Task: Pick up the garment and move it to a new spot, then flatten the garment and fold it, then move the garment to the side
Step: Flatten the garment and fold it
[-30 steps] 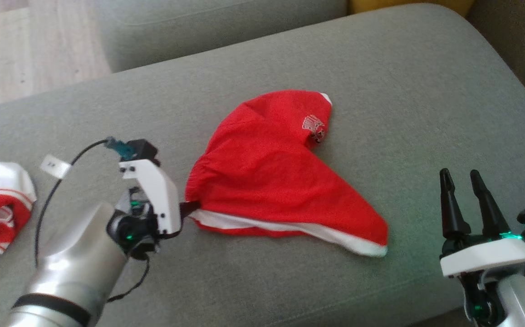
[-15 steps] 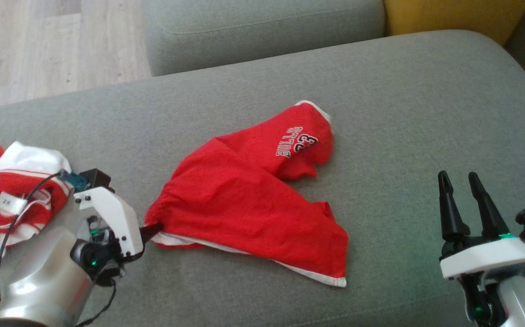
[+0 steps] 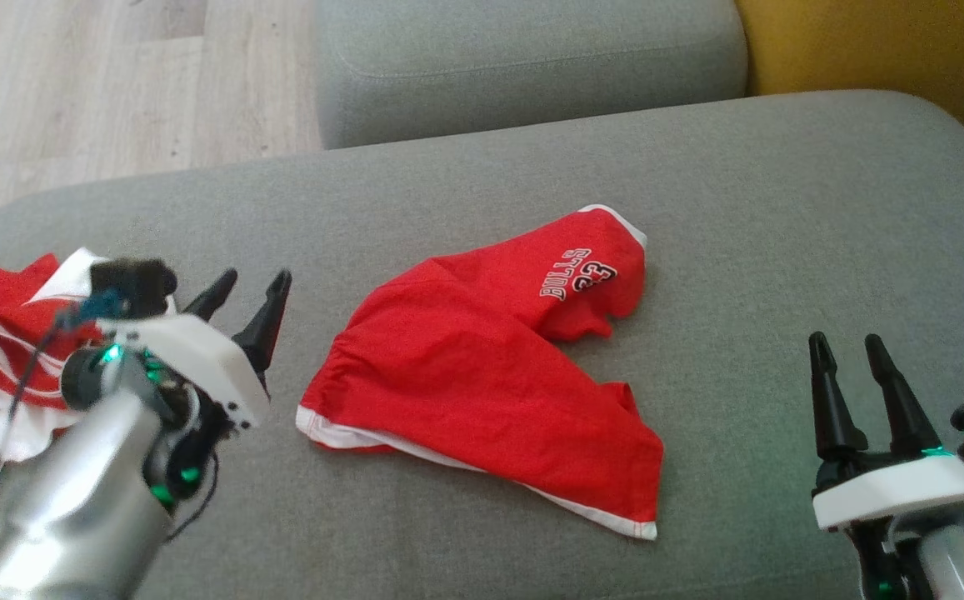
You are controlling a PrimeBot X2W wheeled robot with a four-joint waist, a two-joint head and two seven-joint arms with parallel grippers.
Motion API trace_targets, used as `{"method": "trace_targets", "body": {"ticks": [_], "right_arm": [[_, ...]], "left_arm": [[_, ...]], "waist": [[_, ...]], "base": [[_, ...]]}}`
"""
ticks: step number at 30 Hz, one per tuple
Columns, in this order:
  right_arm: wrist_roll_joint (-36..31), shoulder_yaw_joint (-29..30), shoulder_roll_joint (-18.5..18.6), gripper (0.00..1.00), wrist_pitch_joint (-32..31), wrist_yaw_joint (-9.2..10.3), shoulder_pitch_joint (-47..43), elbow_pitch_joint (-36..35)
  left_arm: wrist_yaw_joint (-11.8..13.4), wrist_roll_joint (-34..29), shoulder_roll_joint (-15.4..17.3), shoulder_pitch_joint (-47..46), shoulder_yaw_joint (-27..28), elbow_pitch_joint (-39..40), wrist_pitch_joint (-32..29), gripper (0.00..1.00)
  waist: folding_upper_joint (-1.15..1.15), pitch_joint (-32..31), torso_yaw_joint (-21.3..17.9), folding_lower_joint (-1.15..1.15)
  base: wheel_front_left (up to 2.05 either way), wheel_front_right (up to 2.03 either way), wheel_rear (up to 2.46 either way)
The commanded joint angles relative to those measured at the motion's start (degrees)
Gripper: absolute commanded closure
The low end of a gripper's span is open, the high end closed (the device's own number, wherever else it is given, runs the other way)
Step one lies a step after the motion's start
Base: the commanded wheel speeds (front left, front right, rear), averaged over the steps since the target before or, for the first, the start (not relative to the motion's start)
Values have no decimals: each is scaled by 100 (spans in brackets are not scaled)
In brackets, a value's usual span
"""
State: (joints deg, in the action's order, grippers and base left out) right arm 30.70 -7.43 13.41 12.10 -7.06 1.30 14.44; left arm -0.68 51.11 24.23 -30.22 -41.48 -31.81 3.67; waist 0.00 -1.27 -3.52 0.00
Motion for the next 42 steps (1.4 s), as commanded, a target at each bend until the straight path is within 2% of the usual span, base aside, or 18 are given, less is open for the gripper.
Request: {"method": "trace_targets", "body": {"ticks": [1, 4, 8, 10, 12, 17, 26, 37, 39, 42], "right_arm": [[-39, -75, 44, 0, 71, -43, 43, -206], [-48, -71, 35, 0, 85, -43, 2, -231], [-55, -73, 51, 0, 95, -43, -56, -264], [-54, -80, 68, 0, 79, -43, -85, -256], [-52, -82, 85, 0, 57, -43, -107, -242], [-54, -144, 138, 0, -6, -43, -103, -200], [-53, -108, 166, 0, 30, -43, -103, -217], [-104, -96, 119, 0, 25, -43, -172, -267], [-106, -295, 239, 0, -192, -43, -200, -320], [163, -800, 513, 0, -947, -43, -332, -415]], "left_arm": [[160, -71, 200, -56, 336, 260, 320, 0], [722, -325, 128, 455, 552, 861, 998, 0], [1346, -901, -121, 1217, 1148, 1882, 1126, 0], [1534, -1296, -377, 1706, 1609, 2461, 1129, 0], [1555, -1696, -605, 2156, 1916, 2870, 1130, 0], [1298, -2491, -1069, 2744, 2306, 3258, 1131, 0], [752, -3118, -1679, 3077, 2851, 3081, 1132, 0], [304, -3443, -2018, 3172, 3356, 2950, 1132, 0], [190, -3388, -2027, 3160, 3313, 2706, 1102, 0], [40, -3138, -1957, 2949, 3358, 2363, 698, 0]], "waist": [[0, -28, 28, 0], [0, -65, 65, 0], [0, -81, 109, 0], [0, -86, 128, 0], [0, -81, 146, 0], [0, -80, 242, 0], [0, -73, 323, 0], [0, -56, 263, 0], [0, -52, 261, 0], [0, -50, 254, 0]], "base": [[0, 0, 0], [0, 0, 0], [0, 0, 0], [0, 0, 0], [0, 0, 0], [0, 0, 0], [0, 0, 0], [0, 0, 0], [0, 0, 0], [0, 0, 0]]}}
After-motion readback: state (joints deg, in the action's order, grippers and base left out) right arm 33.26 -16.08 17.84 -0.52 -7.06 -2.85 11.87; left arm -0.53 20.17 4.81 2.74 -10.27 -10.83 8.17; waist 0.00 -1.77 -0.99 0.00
